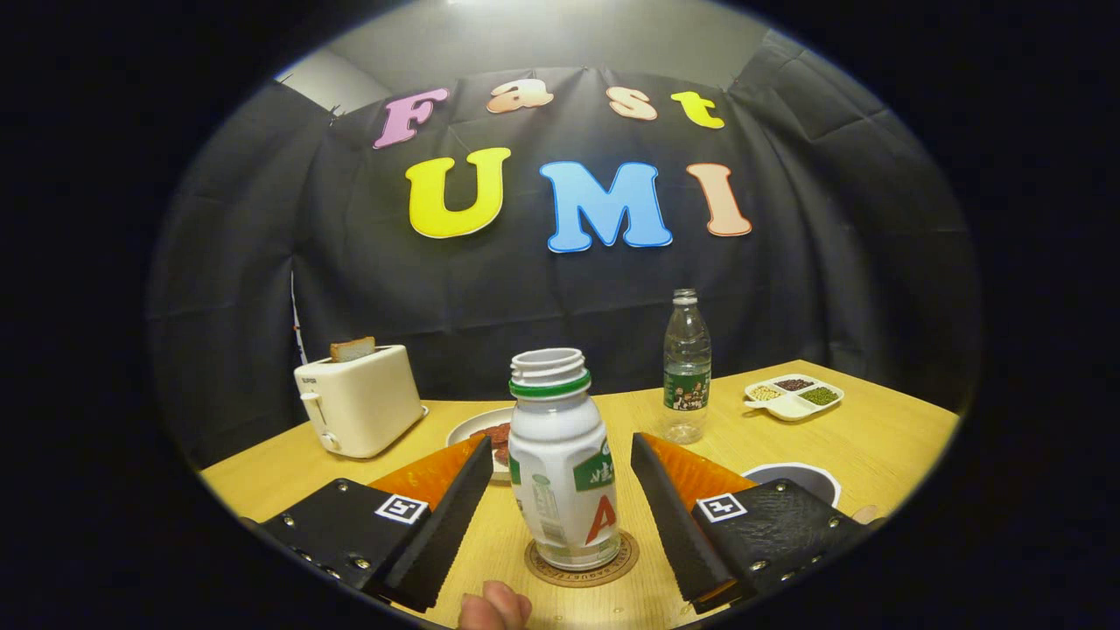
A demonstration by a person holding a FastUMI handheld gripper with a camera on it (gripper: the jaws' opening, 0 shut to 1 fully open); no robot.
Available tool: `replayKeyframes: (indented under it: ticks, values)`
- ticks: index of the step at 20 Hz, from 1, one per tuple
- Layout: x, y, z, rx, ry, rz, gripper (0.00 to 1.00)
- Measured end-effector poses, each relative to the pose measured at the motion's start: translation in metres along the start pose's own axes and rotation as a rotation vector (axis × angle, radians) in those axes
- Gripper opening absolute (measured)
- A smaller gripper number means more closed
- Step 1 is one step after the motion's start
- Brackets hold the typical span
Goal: Take the bottle from table, then pour the juice into the cup, finally place the bottle on the coaster
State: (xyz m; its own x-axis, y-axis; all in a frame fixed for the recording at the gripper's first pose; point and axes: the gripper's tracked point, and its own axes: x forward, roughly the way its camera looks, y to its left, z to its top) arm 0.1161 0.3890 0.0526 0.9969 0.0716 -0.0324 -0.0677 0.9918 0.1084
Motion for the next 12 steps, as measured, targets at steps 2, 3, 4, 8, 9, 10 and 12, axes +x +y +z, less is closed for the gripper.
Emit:
replayKeyframes:
  ticks: [2, 3, 4, 8, 9, 10, 12]
  values:
    - [-0.014, 0.006, 0.007, 0.013, -0.017, 0.038, 0.96]
    - [-0.022, 0.005, 0.011, 0.013, -0.029, 0.046, 0.96]
    - [-0.031, 0.004, 0.015, 0.012, -0.037, 0.045, 0.96]
    - [-0.068, -0.012, 0.025, -0.014, -0.044, 0.014, 0.96]
    - [-0.078, -0.015, 0.029, -0.020, -0.045, 0.014, 0.96]
    - [-0.088, -0.019, 0.033, -0.027, -0.048, 0.013, 0.96]
    - [-0.102, -0.028, 0.042, -0.037, -0.049, 0.005, 0.96]
